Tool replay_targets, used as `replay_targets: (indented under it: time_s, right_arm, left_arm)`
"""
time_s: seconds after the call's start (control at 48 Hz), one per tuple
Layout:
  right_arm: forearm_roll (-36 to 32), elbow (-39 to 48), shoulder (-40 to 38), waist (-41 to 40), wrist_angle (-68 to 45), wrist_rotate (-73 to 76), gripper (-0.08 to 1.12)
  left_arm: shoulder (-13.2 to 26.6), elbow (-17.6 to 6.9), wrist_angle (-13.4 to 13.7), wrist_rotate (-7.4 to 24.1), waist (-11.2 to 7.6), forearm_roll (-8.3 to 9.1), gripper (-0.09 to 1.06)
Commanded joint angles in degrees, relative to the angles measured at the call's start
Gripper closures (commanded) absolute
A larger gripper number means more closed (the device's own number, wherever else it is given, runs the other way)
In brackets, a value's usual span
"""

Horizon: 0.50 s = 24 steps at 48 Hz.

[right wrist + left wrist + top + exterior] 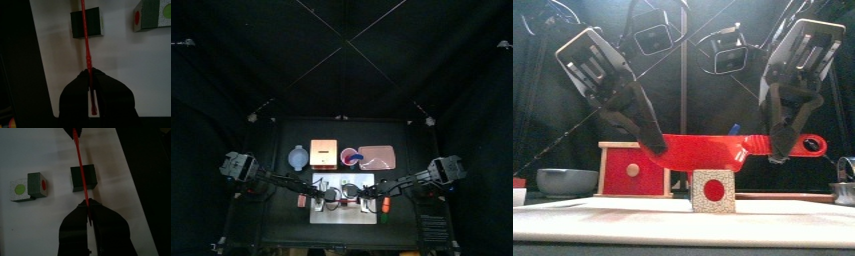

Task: Cut the sushi into 4 pieces with the knife
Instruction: Cut the sushi into 4 pieces

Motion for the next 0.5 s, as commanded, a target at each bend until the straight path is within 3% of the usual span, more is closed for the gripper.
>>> replay_targets:
  time_s: [0.021, 0.5]
  right_arm:
    - [0.0, -0.4, -0.2, -0.3, -0.1, 0.2, 0.73]
    - [-0.1, -0.8, 0.4, -0.3, -0.1, 0.1, 0.73]
  left_arm:
    - [0.0, 0.1, 0.3, 0.3, -0.62, 0.00, 0.62]
    - [0.7, 0.2, 0.4, 0.2, -0.79, 0.00, 0.62]
